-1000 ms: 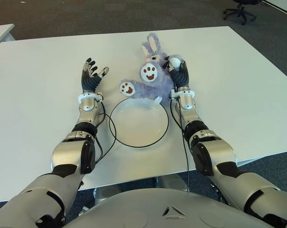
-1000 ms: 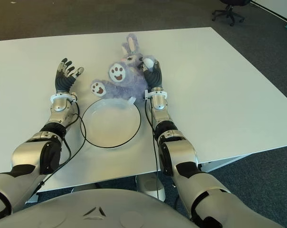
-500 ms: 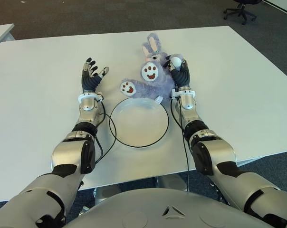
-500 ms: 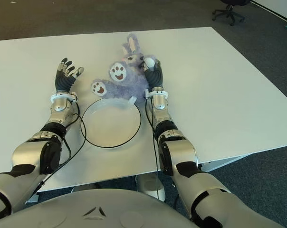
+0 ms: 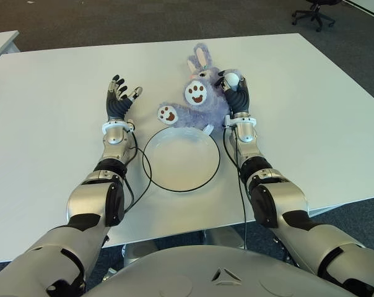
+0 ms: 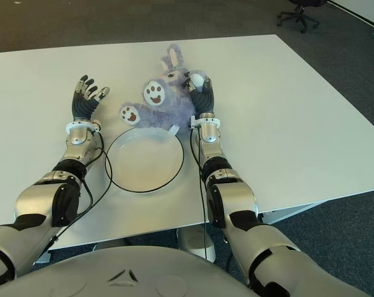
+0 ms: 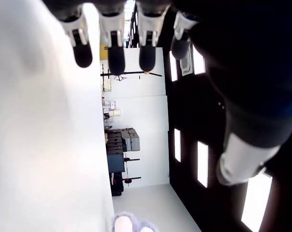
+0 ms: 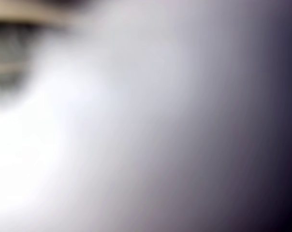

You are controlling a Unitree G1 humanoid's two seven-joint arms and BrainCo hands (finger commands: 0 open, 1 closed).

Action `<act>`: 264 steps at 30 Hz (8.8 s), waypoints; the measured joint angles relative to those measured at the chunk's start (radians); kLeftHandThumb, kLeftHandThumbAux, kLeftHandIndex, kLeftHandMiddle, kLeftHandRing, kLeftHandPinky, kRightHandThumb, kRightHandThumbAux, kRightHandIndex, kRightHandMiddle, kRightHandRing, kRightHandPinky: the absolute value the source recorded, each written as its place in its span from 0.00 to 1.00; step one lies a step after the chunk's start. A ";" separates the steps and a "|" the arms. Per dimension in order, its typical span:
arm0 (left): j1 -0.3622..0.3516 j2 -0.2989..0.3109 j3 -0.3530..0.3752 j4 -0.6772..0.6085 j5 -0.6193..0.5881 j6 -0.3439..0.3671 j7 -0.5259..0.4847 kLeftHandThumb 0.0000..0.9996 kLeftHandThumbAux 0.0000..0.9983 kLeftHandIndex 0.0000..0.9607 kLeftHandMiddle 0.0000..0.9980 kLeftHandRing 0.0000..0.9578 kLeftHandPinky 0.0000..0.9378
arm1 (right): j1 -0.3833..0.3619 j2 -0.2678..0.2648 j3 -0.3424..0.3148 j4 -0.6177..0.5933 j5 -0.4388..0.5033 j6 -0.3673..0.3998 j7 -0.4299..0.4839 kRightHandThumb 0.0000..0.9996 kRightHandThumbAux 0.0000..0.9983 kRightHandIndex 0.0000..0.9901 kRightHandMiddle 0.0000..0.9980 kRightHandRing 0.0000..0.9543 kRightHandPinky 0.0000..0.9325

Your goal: Put the doll into the plate.

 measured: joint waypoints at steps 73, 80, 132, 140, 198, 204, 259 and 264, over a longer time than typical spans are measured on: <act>-0.018 0.000 0.000 0.000 0.000 0.000 0.000 0.11 0.71 0.03 0.13 0.14 0.12 | -0.022 -0.001 -0.042 -0.114 0.034 -0.004 -0.015 0.83 0.69 0.39 0.56 0.67 0.69; -0.019 0.000 0.000 0.000 -0.001 0.000 0.000 0.11 0.72 0.03 0.13 0.14 0.12 | -0.038 -0.001 -0.044 -0.114 0.034 -0.004 -0.023 0.83 0.69 0.39 0.57 0.67 0.66; -0.020 0.000 0.000 0.000 0.000 0.000 0.000 0.10 0.71 0.02 0.13 0.14 0.12 | -0.046 -0.012 -0.040 -0.338 0.030 -0.006 -0.033 0.83 0.69 0.40 0.57 0.68 0.66; -0.020 0.000 0.000 0.000 0.000 0.000 0.000 0.09 0.71 0.02 0.14 0.15 0.13 | -0.004 -0.012 -0.036 -0.387 0.018 -0.007 -0.038 0.83 0.68 0.40 0.58 0.67 0.68; -0.020 0.000 0.000 0.000 0.000 0.000 0.000 0.11 0.70 0.02 0.13 0.14 0.12 | 0.175 -0.011 0.016 -0.602 -0.067 -0.029 -0.064 0.84 0.67 0.44 0.49 0.73 0.76; -0.020 0.000 0.000 0.000 0.000 0.000 0.000 0.11 0.69 0.02 0.13 0.13 0.11 | 0.177 -0.010 0.021 -0.618 -0.067 -0.030 -0.064 0.84 0.67 0.44 0.49 0.73 0.75; -0.020 0.000 0.000 0.000 0.000 0.001 0.000 0.12 0.67 0.01 0.12 0.12 0.10 | 0.194 -0.004 0.050 -0.665 -0.098 -0.103 -0.104 0.84 0.67 0.44 0.49 0.74 0.77; -0.020 0.000 -0.001 0.000 0.000 0.001 0.000 0.13 0.68 0.01 0.12 0.12 0.10 | 0.207 -0.002 0.057 -0.671 -0.099 -0.103 -0.098 0.84 0.67 0.44 0.49 0.75 0.78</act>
